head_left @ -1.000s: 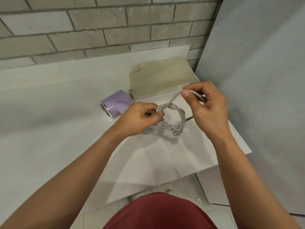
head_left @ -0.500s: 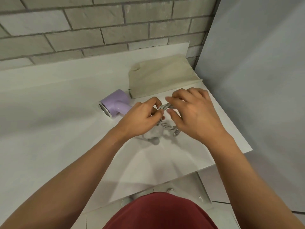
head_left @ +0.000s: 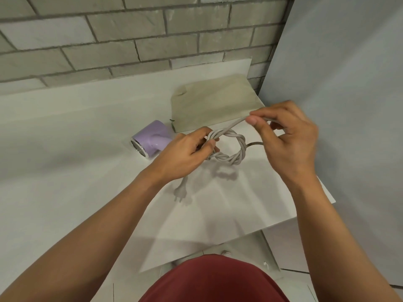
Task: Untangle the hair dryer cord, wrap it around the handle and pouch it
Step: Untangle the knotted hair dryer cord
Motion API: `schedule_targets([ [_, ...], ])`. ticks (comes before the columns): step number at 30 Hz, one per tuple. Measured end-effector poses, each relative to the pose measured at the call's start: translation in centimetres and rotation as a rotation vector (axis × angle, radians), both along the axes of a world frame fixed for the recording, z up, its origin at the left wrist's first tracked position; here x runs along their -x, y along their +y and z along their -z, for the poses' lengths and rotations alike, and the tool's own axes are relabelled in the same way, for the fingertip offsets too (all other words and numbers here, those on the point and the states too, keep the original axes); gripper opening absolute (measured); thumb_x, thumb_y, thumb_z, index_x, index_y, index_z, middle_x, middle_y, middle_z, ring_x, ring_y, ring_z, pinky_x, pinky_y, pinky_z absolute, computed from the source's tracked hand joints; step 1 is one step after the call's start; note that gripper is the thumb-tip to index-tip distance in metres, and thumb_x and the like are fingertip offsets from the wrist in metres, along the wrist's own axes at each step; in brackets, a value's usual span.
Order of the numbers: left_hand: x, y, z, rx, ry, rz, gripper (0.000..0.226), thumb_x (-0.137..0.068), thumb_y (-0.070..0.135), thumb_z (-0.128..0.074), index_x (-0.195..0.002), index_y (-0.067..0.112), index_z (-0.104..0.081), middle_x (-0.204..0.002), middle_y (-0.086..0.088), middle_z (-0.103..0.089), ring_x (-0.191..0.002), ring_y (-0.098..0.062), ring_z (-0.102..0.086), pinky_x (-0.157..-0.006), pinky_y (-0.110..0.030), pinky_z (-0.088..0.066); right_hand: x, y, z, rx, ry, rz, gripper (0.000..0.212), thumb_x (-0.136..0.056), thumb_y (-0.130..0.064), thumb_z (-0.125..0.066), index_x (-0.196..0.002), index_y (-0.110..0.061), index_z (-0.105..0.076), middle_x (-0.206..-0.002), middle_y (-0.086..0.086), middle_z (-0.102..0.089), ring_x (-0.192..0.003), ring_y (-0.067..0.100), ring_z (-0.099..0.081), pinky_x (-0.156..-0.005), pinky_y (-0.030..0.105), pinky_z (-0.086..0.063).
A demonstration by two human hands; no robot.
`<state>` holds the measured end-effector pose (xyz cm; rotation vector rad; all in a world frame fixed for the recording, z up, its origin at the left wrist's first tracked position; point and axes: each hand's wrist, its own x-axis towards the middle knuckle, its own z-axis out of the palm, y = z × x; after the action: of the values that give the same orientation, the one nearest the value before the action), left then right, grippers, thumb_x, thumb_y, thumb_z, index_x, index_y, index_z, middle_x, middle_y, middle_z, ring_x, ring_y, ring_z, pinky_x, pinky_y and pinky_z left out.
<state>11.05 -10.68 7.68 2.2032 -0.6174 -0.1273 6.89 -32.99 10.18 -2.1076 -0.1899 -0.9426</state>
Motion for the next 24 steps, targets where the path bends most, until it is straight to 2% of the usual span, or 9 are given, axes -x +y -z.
schedule_targets([
  [2, 0.0, 0.0, 0.0, 0.012, 0.011, 0.000, 0.013, -0.107, 0.030, -0.049, -0.104, 0.021, -0.057, -0.090, 0.012, -0.079, -0.071, -0.012, -0.066, -0.066, -0.026, -0.049, -0.1, -0.2, -0.4, -0.027, 0.027, 0.003, 0.007, -0.096, -0.023, -0.078, -0.097, -0.016, -0.081, -0.093, -0.005, -0.070, -0.087, 0.005, -0.064, -0.076, 0.023, -0.052],
  [3, 0.0, 0.0, 0.0, 0.006, 0.009, -0.003, 0.014, -0.107, 0.030, -0.049, -0.100, 0.020, -0.056, -0.085, 0.007, -0.079, -0.065, -0.014, -0.060, -0.062, -0.024, -0.045, -0.3, -0.3, -0.4, 0.020, 0.056, 0.027, 0.009, -0.097, -0.024, -0.077, -0.097, -0.016, -0.081, -0.094, -0.004, -0.071, -0.087, 0.012, -0.065, -0.079, 0.028, -0.053],
  [5, 0.0, -0.2, 0.2, -0.032, 0.018, -0.012, 0.021, -0.107, 0.031, -0.049, -0.095, 0.015, -0.055, -0.078, 0.000, -0.075, -0.063, -0.016, -0.056, -0.059, -0.026, -0.041, -0.5, -0.1, -0.5, 0.233, 0.155, 0.149, 0.012, -0.098, -0.027, -0.074, -0.101, -0.017, -0.081, -0.103, 0.001, -0.073, -0.095, 0.029, -0.065, -0.084, 0.043, -0.049],
  [7, 0.1, -0.4, 0.3, -0.065, 0.030, -0.017, 0.027, -0.107, 0.032, -0.049, -0.093, 0.011, -0.057, -0.072, -0.001, -0.071, -0.064, -0.017, -0.056, -0.059, -0.028, -0.040, -0.4, 0.5, -0.7, 0.467, 0.178, 0.260, 0.016, -0.096, -0.020, -0.072, -0.110, -0.018, -0.080, -0.117, 0.004, -0.072, -0.107, 0.037, -0.063, -0.094, 0.051, -0.043],
  [10, 0.1, -0.7, 0.4, -0.086, 0.031, -0.028, 0.030, -0.106, 0.031, -0.048, -0.091, 0.007, -0.055, -0.069, -0.003, -0.066, -0.067, -0.021, -0.057, -0.062, -0.033, -0.042, 0.3, 1.8, -0.7, 0.718, 0.109, 0.158, 0.032, -0.085, -0.006, -0.071, -0.113, -0.019, -0.079, -0.121, 0.002, -0.073, -0.112, 0.033, -0.066, -0.111, 0.058, -0.031],
  [12, -0.2, -0.7, 0.4, -0.093, 0.029, -0.031, 0.029, -0.106, 0.031, -0.047, -0.091, 0.008, -0.056, -0.073, -0.003, -0.069, -0.072, -0.021, -0.061, -0.064, -0.038, -0.045, 0.4, 2.3, -0.5, 0.788, 0.124, 0.098, 0.022, -0.090, -0.015, -0.068, -0.108, -0.019, -0.080, -0.113, -0.001, -0.074, -0.106, 0.030, -0.066, -0.115, 0.058, -0.026],
  [16, 0.0, -0.5, 0.9, -0.105, 0.052, 0.016, 0.022, -0.104, 0.032, -0.046, -0.091, 0.020, -0.059, -0.085, 0.017, -0.077, -0.078, 0.000, -0.066, -0.067, -0.030, -0.050, 0.1, 2.5, 0.1, 0.809, 0.306, 0.062, 0.019, -0.101, -0.037, -0.066, -0.105, -0.026, -0.081, -0.103, -0.005, -0.067, -0.102, 0.027, -0.059, -0.105, 0.051, -0.029],
  [20, 0.4, -0.2, 1.2, -0.124, 0.023, 0.038, 0.028, -0.099, 0.041, -0.043, -0.091, 0.028, -0.065, -0.083, 0.013, -0.075, -0.076, -0.010, -0.067, -0.071, -0.044, -0.055, 0.3, 1.6, -0.2, 0.675, 0.228, -0.011, 0.011, -0.094, -0.035, -0.077, -0.097, -0.028, -0.084, -0.094, -0.007, -0.068, -0.091, 0.028, -0.059, -0.086, 0.050, -0.036],
  [24, 0.1, 0.0, 0.8, -0.085, 0.049, 0.044, 0.029, -0.101, 0.041, -0.042, -0.099, 0.028, -0.068, -0.086, 0.011, -0.075, -0.083, -0.013, -0.072, -0.078, -0.046, -0.057, 0.3, 0.6, -0.5, 0.528, 0.158, -0.038, 0.011, -0.090, -0.033, -0.080, -0.097, -0.025, -0.085, -0.088, -0.004, -0.069, -0.082, 0.030, -0.058, -0.071, 0.050, -0.046],
])
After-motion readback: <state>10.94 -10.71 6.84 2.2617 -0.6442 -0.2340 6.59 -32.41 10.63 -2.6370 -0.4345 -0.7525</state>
